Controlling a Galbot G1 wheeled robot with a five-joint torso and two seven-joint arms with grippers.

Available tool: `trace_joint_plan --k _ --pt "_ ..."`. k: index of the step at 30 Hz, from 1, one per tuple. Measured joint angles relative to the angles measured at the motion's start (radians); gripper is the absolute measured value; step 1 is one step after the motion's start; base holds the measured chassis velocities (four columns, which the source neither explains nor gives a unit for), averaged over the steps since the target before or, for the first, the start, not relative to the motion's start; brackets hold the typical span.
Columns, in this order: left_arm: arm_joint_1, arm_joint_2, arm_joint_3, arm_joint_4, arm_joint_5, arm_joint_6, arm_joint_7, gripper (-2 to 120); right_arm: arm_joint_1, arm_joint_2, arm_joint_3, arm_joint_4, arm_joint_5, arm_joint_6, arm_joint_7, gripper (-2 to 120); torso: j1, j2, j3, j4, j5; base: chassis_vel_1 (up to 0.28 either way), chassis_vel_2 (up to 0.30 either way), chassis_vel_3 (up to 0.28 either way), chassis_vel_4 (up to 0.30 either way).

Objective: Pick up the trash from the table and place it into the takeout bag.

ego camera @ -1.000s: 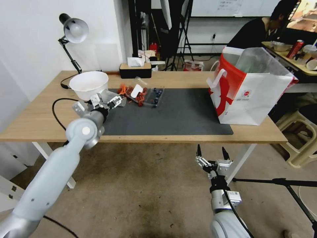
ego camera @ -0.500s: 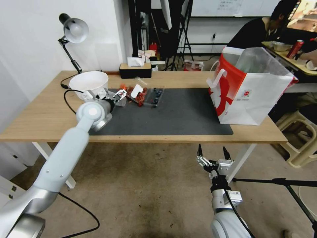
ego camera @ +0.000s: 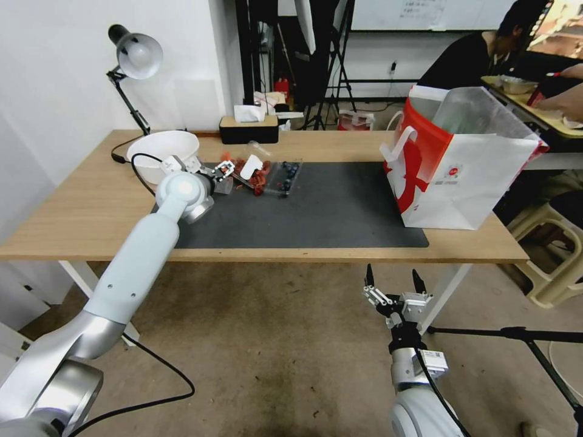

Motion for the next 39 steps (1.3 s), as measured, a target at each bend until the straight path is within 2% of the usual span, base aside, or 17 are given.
trace_joint_plan --k 5,16,25,28,29,32,33,35,37,39 --pt "-0.012 0.005 0.001 0.020 0.002 0.013 -0.013 98 -0.001 0.000 0.001 0.000 0.001 0.001 0.000 100 0.000 0.000 0.000 0.0002 0.0001 0.000 0.000 0.000 0.000" --pt "-0.068 -0.022 0.001 0.115 0.004 0.018 -0.029 98 -0.002 0.003 0.001 -0.001 0.000 0.004 0.000 100 0.000 0.000 0.000 0.0000 0.0000 0.000 0.000 0.000 0.000" --pt "-0.100 -0.048 0.006 0.183 0.023 0.028 -0.042 93 -0.004 0.004 0.003 -0.006 0.000 0.008 0.001 100 0.000 0.000 0.000 -0.0001 0.0000 0.000 0.000 0.000 0.000" --pt "-0.108 -0.057 0.006 0.201 0.026 0.039 -0.052 82 -0.006 0.004 0.004 -0.007 0.000 0.010 0.001 100 0.000 0.000 0.000 0.0000 0.0001 0.000 0.000 0.000 0.000" --pt "-0.108 -0.057 0.006 0.201 0.026 0.039 -0.052 82 -0.006 0.004 0.004 -0.007 0.000 0.010 0.001 100 0.000 0.000 0.000 0.0000 0.0001 0.000 0.000 0.000 0.000" --pt "-0.110 -0.059 0.006 0.212 0.031 0.041 -0.054 69 -0.006 0.004 0.004 -0.010 0.000 0.012 0.001 100 0.000 0.000 0.000 -0.0001 0.0001 0.000 0.000 0.000 0.000" --pt "-0.110 -0.059 0.006 0.212 0.031 0.041 -0.054 69 -0.006 0.004 0.004 -0.010 0.000 0.012 0.001 100 0.000 0.000 0.000 -0.0001 0.0001 0.000 0.000 0.000 0.000" --pt "-0.108 -0.059 0.005 0.211 0.031 0.042 -0.054 59 -0.006 0.004 0.004 -0.011 0.000 0.013 0.001 100 0.000 0.000 0.000 -0.0003 0.0002 0.000 0.000 0.000 0.000" --pt "-0.106 -0.058 0.005 0.210 0.031 0.042 -0.054 56 -0.006 0.004 0.004 -0.012 0.000 0.013 0.001 100 0.000 0.000 0.000 -0.0003 0.0002 0.000 0.000 0.000 0.000" --pt "-0.098 -0.053 0.004 0.198 0.031 0.042 -0.053 46 -0.006 0.005 0.004 -0.012 0.000 0.014 0.001 100 0.000 0.000 0.000 -0.0003 0.0002 0.000 0.000 0.000 0.000"
